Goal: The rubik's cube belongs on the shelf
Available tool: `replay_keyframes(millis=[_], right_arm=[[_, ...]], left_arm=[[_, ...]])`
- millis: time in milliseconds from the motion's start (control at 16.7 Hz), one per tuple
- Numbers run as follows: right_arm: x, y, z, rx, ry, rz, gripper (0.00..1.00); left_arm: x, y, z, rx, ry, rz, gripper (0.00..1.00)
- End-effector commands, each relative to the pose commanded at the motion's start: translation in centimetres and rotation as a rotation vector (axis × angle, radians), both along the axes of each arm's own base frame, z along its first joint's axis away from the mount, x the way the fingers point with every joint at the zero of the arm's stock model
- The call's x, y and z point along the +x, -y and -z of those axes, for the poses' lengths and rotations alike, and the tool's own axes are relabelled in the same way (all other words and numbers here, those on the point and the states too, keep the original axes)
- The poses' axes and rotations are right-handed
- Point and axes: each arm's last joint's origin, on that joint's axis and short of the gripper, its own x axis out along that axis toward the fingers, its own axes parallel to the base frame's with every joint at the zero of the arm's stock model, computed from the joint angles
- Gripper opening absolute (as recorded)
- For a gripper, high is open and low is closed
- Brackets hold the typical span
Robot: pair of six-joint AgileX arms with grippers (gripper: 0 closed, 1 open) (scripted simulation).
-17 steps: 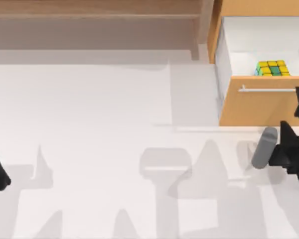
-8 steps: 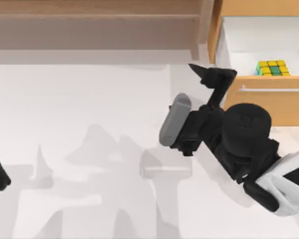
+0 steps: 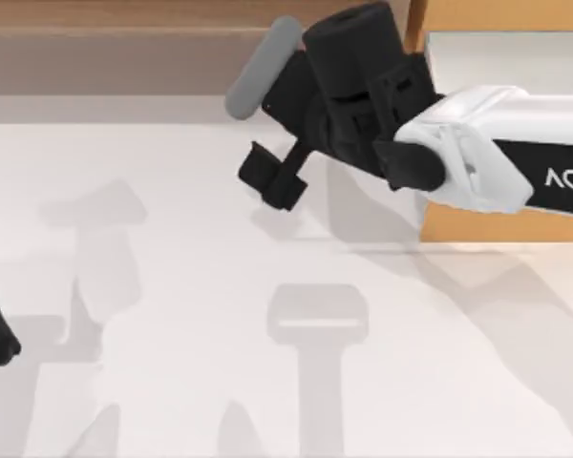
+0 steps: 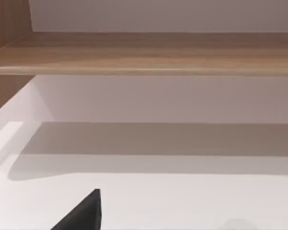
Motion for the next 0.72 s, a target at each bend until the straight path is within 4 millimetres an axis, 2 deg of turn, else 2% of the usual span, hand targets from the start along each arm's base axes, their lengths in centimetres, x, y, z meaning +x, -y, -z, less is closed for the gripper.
replay_keyframes(millis=[180,360,540,720], right_arm=[[3.4,2.2,-3.4,0.019,-0.234,0.173,1.0],[6.6,6.2,-5.7,0.033,-0.449,0.381,1.0],[9.2,11.0,-6.6,0.059,-0.631,0.592,1.0],[11.4,15.9,-5.8,0.089,-0.788,0.778,1.0]], left_arm=[[0.0,0.0,0.0,0.0,0.0,0.0,1.0],[0.0,0.0,0.0,0.0,0.0,0.0,1.0],[0.0,0.0,0.0,0.0,0.0,0.0,1.0],[0.0,0.0,0.0,0.0,0.0,0.0,1.0]])
